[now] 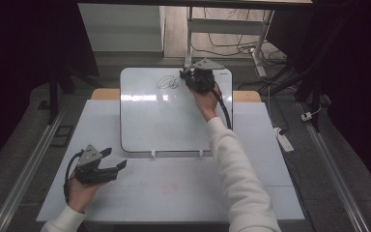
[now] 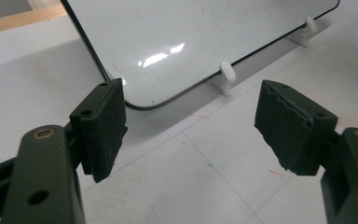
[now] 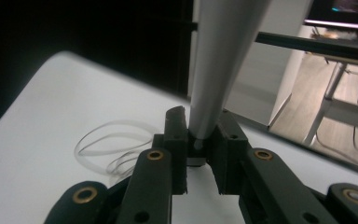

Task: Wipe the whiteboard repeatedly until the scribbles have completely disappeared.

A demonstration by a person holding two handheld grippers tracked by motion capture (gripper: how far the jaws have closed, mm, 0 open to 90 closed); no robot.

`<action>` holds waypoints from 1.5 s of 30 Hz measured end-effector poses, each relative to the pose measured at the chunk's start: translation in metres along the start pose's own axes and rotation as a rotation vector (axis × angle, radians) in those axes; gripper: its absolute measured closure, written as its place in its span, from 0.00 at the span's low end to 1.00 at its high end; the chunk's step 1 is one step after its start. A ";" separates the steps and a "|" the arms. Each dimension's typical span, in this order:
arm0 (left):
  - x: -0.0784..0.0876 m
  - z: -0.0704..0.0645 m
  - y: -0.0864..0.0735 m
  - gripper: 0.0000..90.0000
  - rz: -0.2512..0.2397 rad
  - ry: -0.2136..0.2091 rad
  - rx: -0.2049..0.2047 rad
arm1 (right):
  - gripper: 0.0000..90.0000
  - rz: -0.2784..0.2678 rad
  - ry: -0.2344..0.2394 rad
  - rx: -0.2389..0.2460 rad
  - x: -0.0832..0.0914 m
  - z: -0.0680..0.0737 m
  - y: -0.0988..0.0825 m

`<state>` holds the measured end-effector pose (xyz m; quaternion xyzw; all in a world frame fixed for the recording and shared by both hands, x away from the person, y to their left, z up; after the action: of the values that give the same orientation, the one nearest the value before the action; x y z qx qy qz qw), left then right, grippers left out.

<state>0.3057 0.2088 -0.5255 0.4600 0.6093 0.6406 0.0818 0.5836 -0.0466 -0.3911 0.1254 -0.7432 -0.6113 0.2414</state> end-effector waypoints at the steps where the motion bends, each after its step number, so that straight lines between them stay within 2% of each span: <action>1: 0.000 0.000 0.000 0.29 -0.002 0.000 0.000 | 0.86 -0.003 -0.003 -0.038 -0.001 -0.006 0.001; 2: 0.000 0.000 0.000 0.29 -0.003 -0.002 0.000 | 0.86 -0.002 0.006 -0.056 -0.001 -0.008 0.000; 3: 0.000 0.000 0.000 0.29 -0.006 -0.002 0.002 | 0.86 0.005 0.014 -0.046 -0.001 -0.005 -0.002; 6: -0.001 0.002 0.000 0.29 -0.002 -0.005 0.005 | 0.86 0.052 0.131 0.023 0.001 0.020 -0.009; 8: -0.001 0.001 0.000 0.29 0.002 -0.002 0.005 | 0.86 0.051 0.113 0.082 -0.001 0.025 -0.009; 9: -0.002 0.001 0.000 0.29 0.003 -0.001 0.003 | 0.86 0.038 0.096 0.076 -0.003 0.022 -0.006; 11: -0.002 -0.001 0.000 0.29 0.003 -0.001 -0.001 | 0.86 0.019 0.016 0.035 -0.006 0.012 0.004; 12: -0.001 -0.001 0.000 0.29 0.003 -0.002 -0.004 | 0.86 0.003 0.011 0.004 -0.007 0.010 0.006; 13: -0.001 -0.001 0.001 0.29 0.000 -0.003 -0.003 | 0.86 0.004 0.008 0.001 -0.008 0.011 0.004; 14: -0.001 0.000 0.001 0.29 -0.001 -0.003 -0.003 | 0.86 0.015 0.015 0.019 -0.009 0.014 0.002; 17: -0.002 0.001 0.000 0.29 0.003 -0.005 0.001 | 0.86 0.046 0.104 0.053 -0.008 0.032 -0.004; 18: -0.003 0.001 0.000 0.29 0.004 -0.006 0.001 | 0.86 0.050 0.113 0.069 -0.008 0.036 -0.004; 20: -0.003 0.000 0.001 0.29 0.004 -0.005 -0.002 | 0.86 0.038 0.088 0.091 -0.010 0.036 -0.002; 23: -0.001 -0.001 0.001 0.29 0.000 -0.003 -0.006 | 0.86 0.004 0.024 0.004 -0.014 0.025 0.007; 25: -0.001 -0.001 0.001 0.29 -0.001 -0.005 -0.004 | 0.86 -0.001 0.005 -0.013 -0.017 0.024 0.009; 27: -0.002 0.000 0.002 0.29 0.000 -0.007 -0.006 | 0.86 0.006 0.042 0.006 -0.018 0.034 0.007; 28: -0.003 0.000 0.002 0.29 0.001 -0.008 -0.007 | 0.86 0.016 0.076 0.026 -0.018 0.042 0.005; 30: -0.003 0.000 0.001 0.29 0.003 -0.008 -0.007 | 0.86 0.028 0.111 0.063 -0.019 0.055 0.001; 32: -0.002 0.000 0.002 0.29 0.000 -0.007 -0.008 | 0.86 0.016 0.090 0.071 -0.020 0.053 0.002; 35: -0.001 -0.001 0.002 0.29 -0.005 -0.006 -0.006 | 0.86 -0.005 0.019 -0.023 -0.021 0.037 0.007; 36: -0.001 -0.001 0.002 0.29 -0.005 -0.008 -0.007 | 0.86 -0.007 0.014 -0.027 -0.021 0.037 0.007; 37: -0.001 0.000 0.002 0.29 -0.004 -0.007 -0.007 | 0.86 -0.007 0.007 -0.013 -0.020 0.040 0.007; 41: -0.002 0.000 0.002 0.29 -0.002 -0.007 -0.007 | 0.86 0.023 0.121 0.066 -0.020 0.068 -0.002; 42: -0.002 0.000 0.002 0.29 -0.001 -0.006 -0.008 | 0.86 0.020 0.111 0.089 -0.021 0.069 -0.002; 43: -0.002 0.000 0.002 0.29 -0.001 -0.006 -0.008 | 0.86 0.010 0.094 0.091 -0.022 0.067 0.000; 45: -0.001 0.000 0.002 0.29 -0.003 -0.005 -0.007 | 0.86 -0.016 0.047 0.029 -0.023 0.056 0.006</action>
<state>0.3076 0.2074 -0.5244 0.4604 0.6076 0.6415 0.0857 0.5755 0.0135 -0.3972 0.1490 -0.7452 -0.5992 0.2520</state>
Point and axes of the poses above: each handheld gripper's, and its own axes: x roughly backward along the jaws, y roughly out of its top, z roughly to its left, the point moved 6 cm from there along -x, roughly forward along the jaws, and after that the axes turned 13 degrees about -y, right-handed, at the moved point
